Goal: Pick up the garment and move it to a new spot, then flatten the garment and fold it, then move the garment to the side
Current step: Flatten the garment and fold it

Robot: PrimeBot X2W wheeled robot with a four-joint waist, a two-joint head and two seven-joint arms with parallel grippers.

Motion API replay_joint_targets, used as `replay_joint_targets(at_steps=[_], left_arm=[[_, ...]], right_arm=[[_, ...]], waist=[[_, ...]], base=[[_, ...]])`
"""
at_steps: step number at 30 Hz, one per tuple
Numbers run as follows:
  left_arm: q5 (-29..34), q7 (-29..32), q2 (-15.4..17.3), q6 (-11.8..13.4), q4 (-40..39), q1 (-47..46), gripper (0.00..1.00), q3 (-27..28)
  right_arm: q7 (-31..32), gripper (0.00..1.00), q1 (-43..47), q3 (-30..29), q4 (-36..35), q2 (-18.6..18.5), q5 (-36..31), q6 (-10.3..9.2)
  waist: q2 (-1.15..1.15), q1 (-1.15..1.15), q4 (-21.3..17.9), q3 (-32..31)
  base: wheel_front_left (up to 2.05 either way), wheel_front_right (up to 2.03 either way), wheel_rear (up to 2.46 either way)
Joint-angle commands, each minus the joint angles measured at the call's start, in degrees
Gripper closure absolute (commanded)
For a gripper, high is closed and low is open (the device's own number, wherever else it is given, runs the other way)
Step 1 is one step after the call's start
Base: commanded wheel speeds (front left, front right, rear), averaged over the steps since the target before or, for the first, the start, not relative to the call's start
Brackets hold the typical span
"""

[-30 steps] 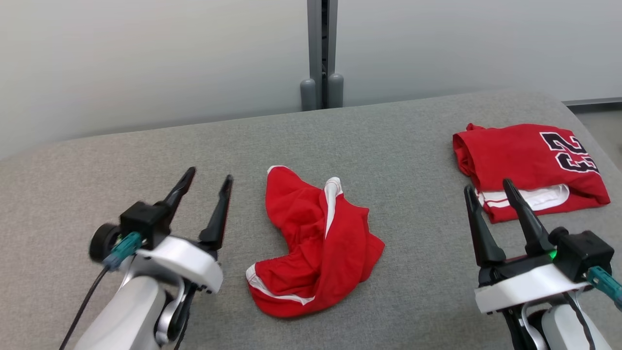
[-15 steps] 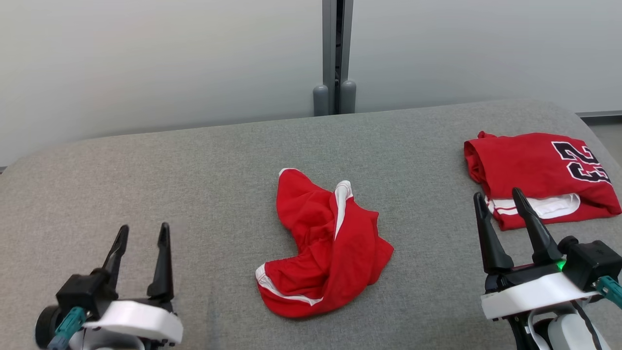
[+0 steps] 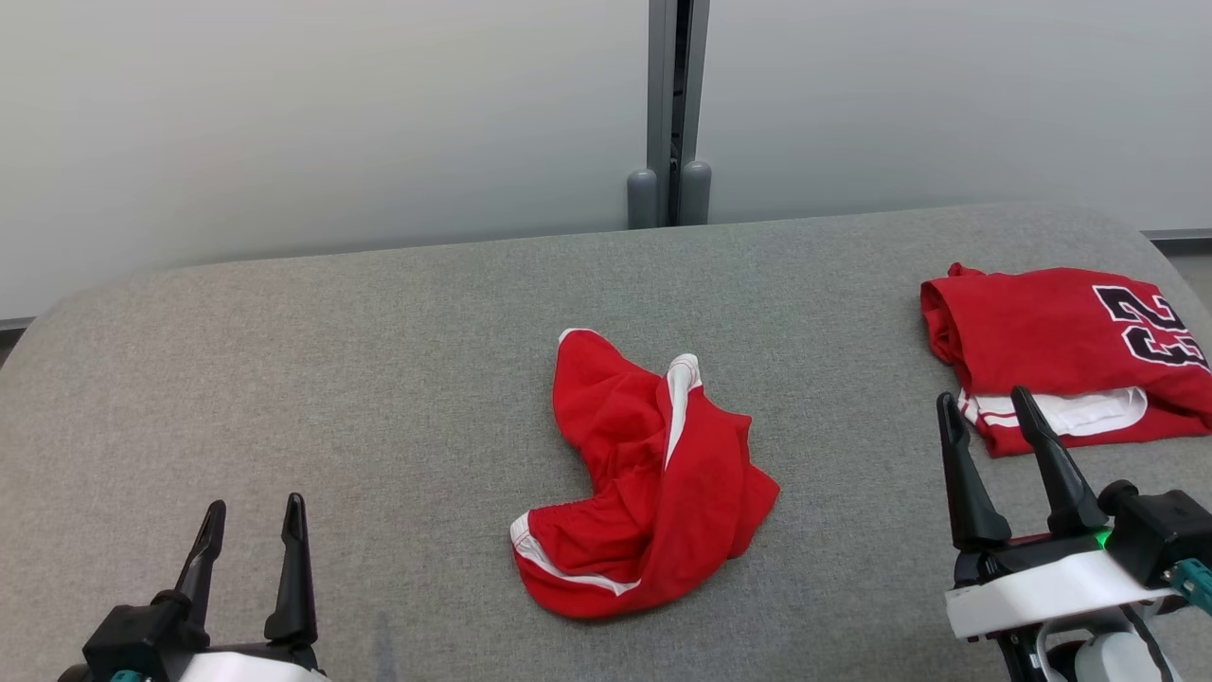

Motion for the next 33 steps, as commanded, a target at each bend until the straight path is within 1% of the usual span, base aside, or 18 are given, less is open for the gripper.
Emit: replay_joint_targets(at_steps=[1, 12, 19, 25, 29, 33], left_arm=[[0.7, 0.03, -0.11, -0.55, 0.19, 0.66, 0.0, 0.75], [2.98, 0.03, -2.37, -2.44, 0.84, 0.66, 0.0, 2.59], [3.44, 0.03, -3.52, -3.22, 1.56, 0.5, 0.0, 2.89], [3.59, 0.02, -4.0, -3.85, 2.29, -0.34, 0.0, 2.52], [3.77, 0.02, -4.39, -4.34, 2.82, -1.26, 0.0, 1.84], [3.7, 0.06, -4.93, -4.76, 3.17, -2.3, 0.0, 1.02]], right_arm=[[-0.26, 0.0, 0.52, -0.23, -0.31, -0.13, -0.18, 0.01], [-0.26, 0.0, 0.16, 0.24, 0.24, -0.12, -0.31, 0.01], [-0.26, 0.0, -0.14, 0.86, 0.65, -0.19, -0.23, 0.01], [-0.27, 0.0, -0.99, 2.58, 1.84, -0.51, -0.33, 0.01], [0.36, 0.0, -3.97, 5.09, 4.12, -1.29, 0.24, 0.01], [2.9, 0.0, -9.15, 7.56, 8.04, -1.75, 4.15, 0.01]], waist=[[0.0, 0.0, 0.02, -0.01], [0.0, 0.0, -0.19, -0.15], [0.0, 0.0, -0.23, -0.32], [0.0, 0.0, 0.26, -0.21], [0.0, 0.0, 1.48, 0.21], [0.0, 0.0, 3.79, 1.23]], base=[[0.0, 0.0, 0.0], [0.0, 0.0, 0.0], [0.0, 0.0, 0.0], [0.0, 0.0, 0.0], [0.0, 0.0, 0.0], [0.0, 0.0, 0.0]])
